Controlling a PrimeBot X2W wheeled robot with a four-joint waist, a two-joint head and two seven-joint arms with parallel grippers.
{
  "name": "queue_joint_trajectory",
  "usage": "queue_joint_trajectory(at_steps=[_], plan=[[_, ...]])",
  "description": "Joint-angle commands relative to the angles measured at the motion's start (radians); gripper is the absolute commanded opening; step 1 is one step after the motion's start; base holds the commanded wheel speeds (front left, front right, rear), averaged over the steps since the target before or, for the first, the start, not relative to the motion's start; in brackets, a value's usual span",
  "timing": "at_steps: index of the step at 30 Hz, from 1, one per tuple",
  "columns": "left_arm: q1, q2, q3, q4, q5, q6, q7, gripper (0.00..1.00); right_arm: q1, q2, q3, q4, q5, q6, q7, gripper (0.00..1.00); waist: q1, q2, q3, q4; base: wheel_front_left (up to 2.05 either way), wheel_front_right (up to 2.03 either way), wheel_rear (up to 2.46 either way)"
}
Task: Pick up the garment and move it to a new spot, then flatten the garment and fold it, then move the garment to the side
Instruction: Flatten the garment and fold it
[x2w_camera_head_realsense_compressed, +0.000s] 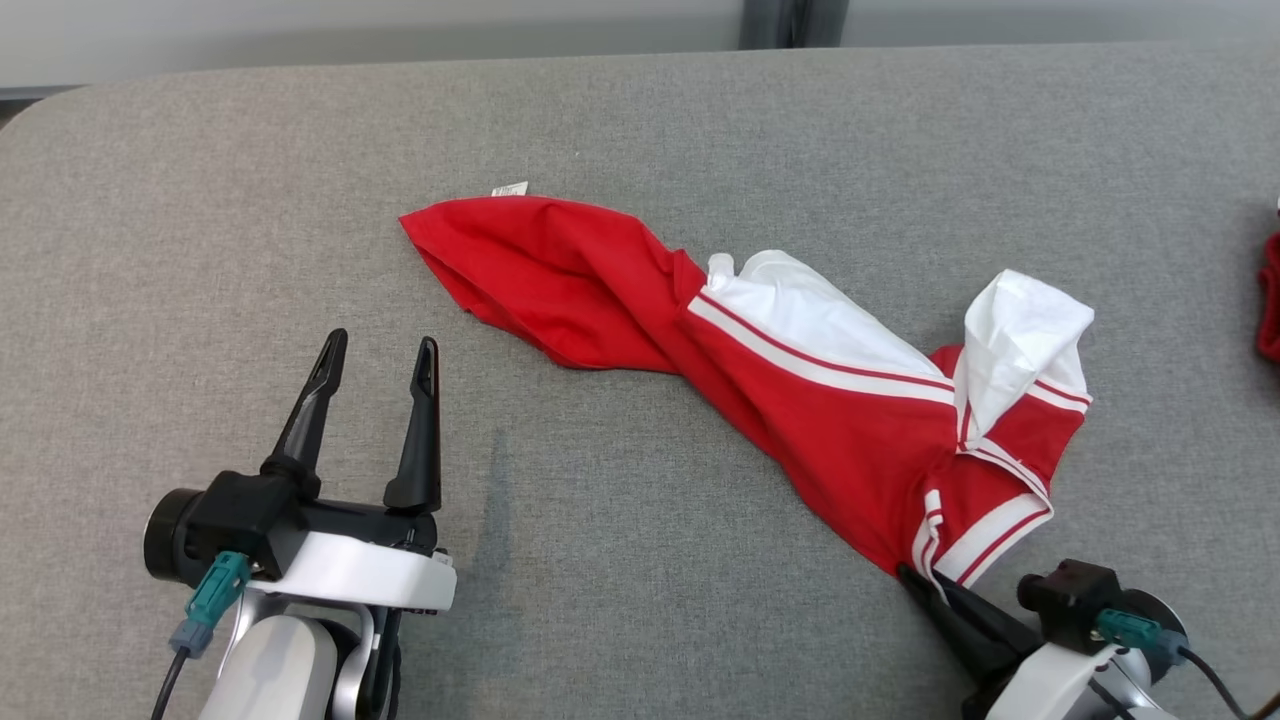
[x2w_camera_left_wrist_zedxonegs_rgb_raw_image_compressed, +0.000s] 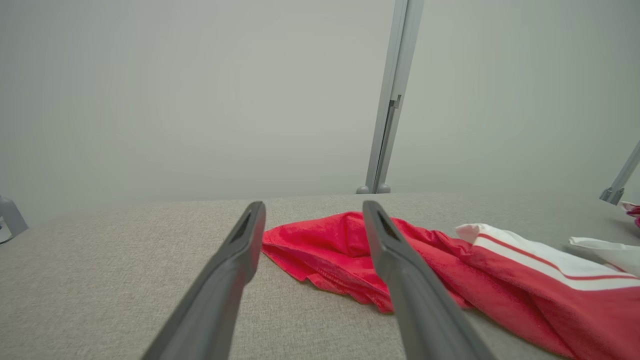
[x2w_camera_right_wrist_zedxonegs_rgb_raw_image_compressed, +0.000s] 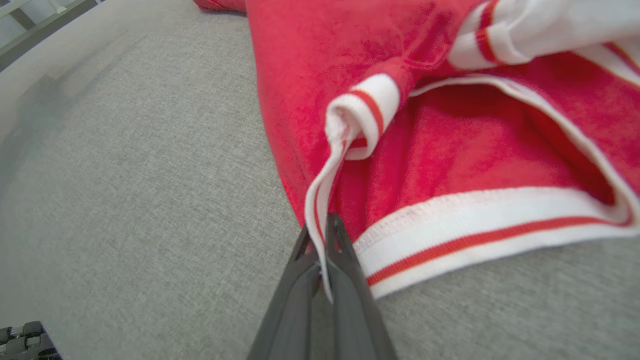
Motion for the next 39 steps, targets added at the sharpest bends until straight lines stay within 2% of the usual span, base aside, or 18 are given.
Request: queue_joint_trajectory(at_steps=[1, 6, 7, 8, 9, 10, 19, 26, 31, 39], plan=[[0.004, 0.002, 0.006, 0.000, 0.005, -0.004, -0.004, 1.00, 0.025, -0.008, -0.020, 0.045, 0.008, -0.006, -0.005, 0.00, 0.0000, 0.0000, -0.003, -0.001, 0.00, 0.00, 0.00], [0.017, 0.004, 0.014, 0.003, 0.006, -0.002, -0.004, 1.00, 0.036, 0.032, -0.080, 0.106, 0.027, -0.009, -0.045, 0.00, 0.0000, 0.0000, -0.018, -0.004, 0.00, 0.00, 0.00], [0.019, 0.006, 0.016, 0.004, 0.006, -0.002, -0.004, 1.00, 0.035, 0.042, -0.092, 0.100, 0.031, -0.009, -0.055, 0.10, 0.0000, 0.0000, -0.023, -0.005, 0.00, 0.00, 0.00], [0.022, 0.008, 0.019, 0.005, 0.006, -0.001, -0.004, 1.00, 0.033, 0.047, -0.103, 0.091, 0.027, -0.009, -0.066, 0.42, 0.0000, 0.0000, -0.030, -0.007, 0.00, 0.00, 0.00], [0.027, 0.009, 0.021, 0.005, 0.005, 0.000, -0.004, 1.00, 0.034, 0.057, -0.118, 0.076, 0.030, -0.007, -0.072, 0.97, 0.0000, 0.0000, -0.036, -0.009, 0.00, 0.00, 0.00], [0.034, 0.010, 0.022, 0.006, 0.004, 0.002, -0.004, 1.00, 0.034, 0.066, -0.134, 0.057, 0.031, -0.003, -0.081, 1.00, 0.0000, 0.0000, -0.042, -0.012, 0.00, 0.00, 0.00], [0.086, 0.024, 0.031, 0.006, -0.008, 0.017, 0.004, 1.00, 0.093, 0.111, -0.350, -0.096, -0.052, -0.003, -0.096, 1.00, 0.0000, 0.0000, -0.107, -0.031, 0.00, 0.00, 0.00], [0.116, 0.028, 0.027, -0.006, -0.012, 0.028, 0.021, 1.00, 0.125, 0.178, -0.521, -0.203, -0.141, -0.003, -0.070, 1.00, 0.0000, 0.0000, -0.150, -0.030, 0.00, 0.00, 0.00], [0.136, 0.036, 0.025, -0.009, -0.017, 0.035, 0.036, 1.00, 0.141, 0.207, -0.564, -0.265, -0.195, -0.003, -0.023, 1.00, 0.0000, 0.0000, -0.174, -0.027, 0.00, 0.00, 0.00], [0.149, 0.045, 0.023, -0.019, -0.021, 0.041, 0.048, 1.00, 0.165, 0.229, -0.581, -0.304, -0.210, -0.003, 0.013, 1.00, 0.0000, 0.0000, -0.180, -0.027, 0.00, 0.00, 0.00]])
